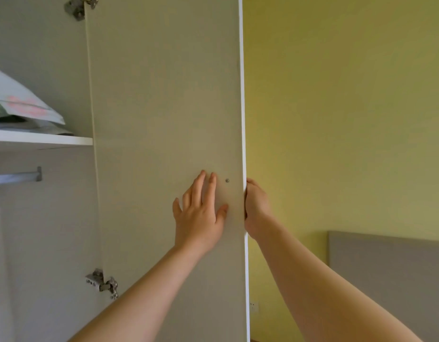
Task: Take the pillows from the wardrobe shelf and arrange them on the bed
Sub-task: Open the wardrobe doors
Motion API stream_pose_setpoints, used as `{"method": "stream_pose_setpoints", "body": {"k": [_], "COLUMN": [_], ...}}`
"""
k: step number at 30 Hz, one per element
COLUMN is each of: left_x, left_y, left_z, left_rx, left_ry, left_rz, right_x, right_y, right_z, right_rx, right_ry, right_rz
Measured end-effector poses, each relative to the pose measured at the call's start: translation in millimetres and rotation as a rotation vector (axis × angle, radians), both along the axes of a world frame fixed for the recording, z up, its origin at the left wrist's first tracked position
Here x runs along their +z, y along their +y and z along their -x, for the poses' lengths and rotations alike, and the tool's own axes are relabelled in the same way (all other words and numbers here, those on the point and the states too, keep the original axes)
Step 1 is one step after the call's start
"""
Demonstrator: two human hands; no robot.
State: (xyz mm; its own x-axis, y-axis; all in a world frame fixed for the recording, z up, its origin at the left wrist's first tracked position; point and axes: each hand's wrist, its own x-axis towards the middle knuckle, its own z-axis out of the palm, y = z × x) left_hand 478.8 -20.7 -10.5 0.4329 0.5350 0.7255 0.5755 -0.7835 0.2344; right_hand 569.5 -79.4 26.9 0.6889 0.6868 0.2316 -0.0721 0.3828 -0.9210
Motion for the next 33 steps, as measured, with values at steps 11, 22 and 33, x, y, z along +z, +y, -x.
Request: {"method": "stream_pose_setpoints", "body": {"k": [11,22,33], "left_x": [-6.0,13.6,29.1], "left_y": [11.8,7.4,-7.4], "left_z": [-17.2,71.4,241.8], "left_rx": [0.048,0.012,0.533], "left_ry": [0.009,-0.364,-0.211], "left_rz": [-0.108,-0.404,-0.465], "right_x": [-5.8,-8.2,1.3], "right_y": [13.8,-7.1,34.3], "right_z": [-7.7,43.5,184.0], "right_rx": [-0.17,-0.662,0.058], "right_ry": [-0.132,-1.111,-0.974], "right_rz": [-0.062,-0.345,-0.231]}}
